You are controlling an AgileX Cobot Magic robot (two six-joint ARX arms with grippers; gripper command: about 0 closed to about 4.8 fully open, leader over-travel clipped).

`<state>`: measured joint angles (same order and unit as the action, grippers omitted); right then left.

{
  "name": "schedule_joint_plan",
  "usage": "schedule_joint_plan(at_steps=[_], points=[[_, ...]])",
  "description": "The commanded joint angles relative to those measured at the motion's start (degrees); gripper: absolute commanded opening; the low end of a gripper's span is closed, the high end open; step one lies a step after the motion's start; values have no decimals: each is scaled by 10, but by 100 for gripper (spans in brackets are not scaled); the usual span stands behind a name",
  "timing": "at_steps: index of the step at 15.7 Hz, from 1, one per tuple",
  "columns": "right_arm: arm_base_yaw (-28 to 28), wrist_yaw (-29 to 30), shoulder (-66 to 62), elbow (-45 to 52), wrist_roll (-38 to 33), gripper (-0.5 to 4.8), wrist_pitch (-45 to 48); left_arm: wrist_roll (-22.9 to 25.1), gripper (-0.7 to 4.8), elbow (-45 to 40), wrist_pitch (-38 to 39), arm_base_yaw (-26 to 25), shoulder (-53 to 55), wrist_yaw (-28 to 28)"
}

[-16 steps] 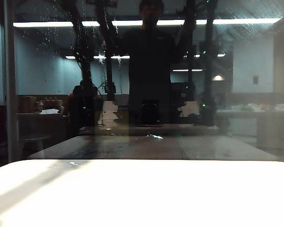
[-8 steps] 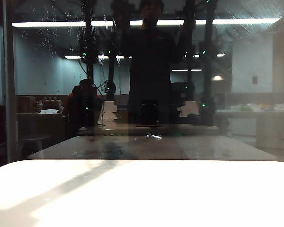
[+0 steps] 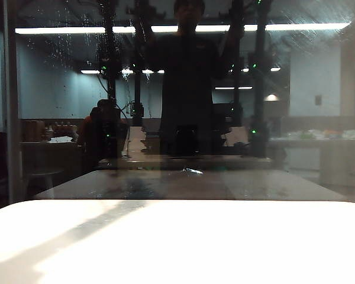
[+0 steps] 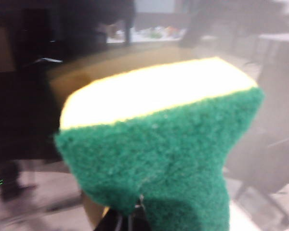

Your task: Reach upward to find where there is water on the glass, pick up the sponge from the table, dry the water, and finally place the sponge back on the table.

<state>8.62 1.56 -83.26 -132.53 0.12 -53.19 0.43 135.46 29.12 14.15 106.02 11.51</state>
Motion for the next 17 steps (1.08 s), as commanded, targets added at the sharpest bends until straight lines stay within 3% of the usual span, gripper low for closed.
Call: schedule_joint_plan(at_steps=[1, 6, 9, 12, 17], points=[[0, 0, 1, -3, 2, -6, 11, 3, -6, 0, 16, -56, -14, -29], [0, 0, 1, -3, 2, -6, 11, 2, -6, 0, 35, -169, -35, -19], [0, 0, 1, -3, 2, -6, 11, 2, -6, 0, 42, -197, -36, 0], [0, 0, 0, -3, 2, -6, 11, -13, -6, -2, 47, -181, -35, 20], [0, 24, 0, -3, 1, -6, 10, 7, -6, -3, 44, -53, -4, 14]])
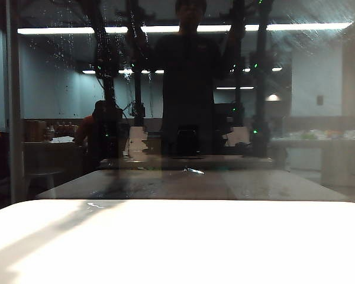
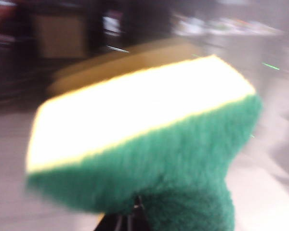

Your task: Reach upward to find where there is water on the glass, pick up the sponge from the table, dry the water, and finally place the sponge back on the table.

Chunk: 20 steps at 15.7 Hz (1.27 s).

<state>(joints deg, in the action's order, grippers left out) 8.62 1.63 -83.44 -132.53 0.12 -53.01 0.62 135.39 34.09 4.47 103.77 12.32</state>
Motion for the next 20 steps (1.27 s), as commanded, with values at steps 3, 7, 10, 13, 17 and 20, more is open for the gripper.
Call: schedule_joint_plan(at_steps=[3, 7, 10, 13, 17, 20], points=[[0, 93, 7, -3, 1, -6, 6, 9, -6, -2, -19, 123, 47, -10], [0, 194, 10, -3, 1, -6, 5, 9, -6, -2, -42, 186, 75, -16], [0, 212, 13, -3, 1, -6, 5, 22, -6, -2, -36, 202, 79, -57], [0, 212, 14, -3, 1, -6, 5, 42, -6, -2, -3, 176, 59, -78], [0, 212, 14, -3, 1, -6, 6, 54, -6, -2, 51, 116, 32, -85], [0, 213, 15, -3, 1, -6, 7, 54, -6, -2, 74, 48, 13, -84]])
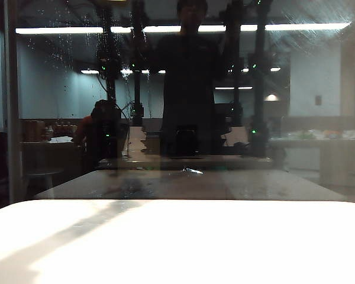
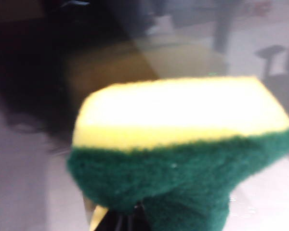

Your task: Reach upward to find where there is water on the glass, pick up the sponge from the table, dry the water, and finally place the sponge back on the table.

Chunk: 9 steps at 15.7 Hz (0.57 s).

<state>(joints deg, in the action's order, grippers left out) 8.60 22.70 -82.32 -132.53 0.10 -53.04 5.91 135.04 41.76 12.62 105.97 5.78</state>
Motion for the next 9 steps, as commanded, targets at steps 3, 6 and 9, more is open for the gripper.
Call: schedule_joint_plan(at_steps=[3, 6, 9], points=[[0, 2, 3, -3, 2, -6, 7, 1, -6, 2, 2, -90, -18, -7], [0, 20, 3, -3, 2, -6, 8, -4, -6, 2, 7, -150, -24, 11], [0, 58, 3, -3, 2, -6, 7, -6, -6, 2, 11, -183, -25, 45]])
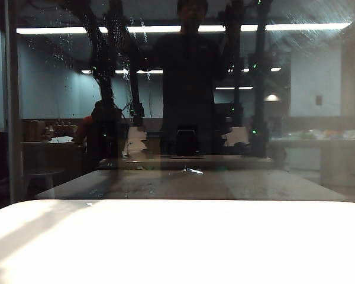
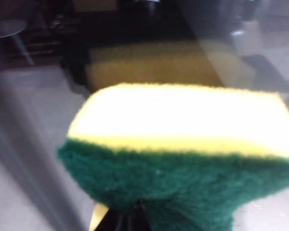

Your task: Reach upward to find where there is water on the glass, pick up the sponge from the table, dry the water, and finally place the sponge back on the table.

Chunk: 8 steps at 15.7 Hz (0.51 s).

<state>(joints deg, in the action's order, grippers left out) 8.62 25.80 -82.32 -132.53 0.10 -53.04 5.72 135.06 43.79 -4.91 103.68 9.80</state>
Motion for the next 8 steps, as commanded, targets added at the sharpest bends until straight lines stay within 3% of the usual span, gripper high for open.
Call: schedule_joint_plan(at_steps=[1, 5, 8], points=[[0, 52, 3, -3, 2, -6, 7, -4, -6, 2, -10, -7, -2, 5], [0, 106, 4, -3, 2, -6, 5, -17, -6, 2, -10, 30, 1, 25], [0, 106, 4, -3, 2, -6, 5, -16, -6, 2, -15, 115, 6, 17]])
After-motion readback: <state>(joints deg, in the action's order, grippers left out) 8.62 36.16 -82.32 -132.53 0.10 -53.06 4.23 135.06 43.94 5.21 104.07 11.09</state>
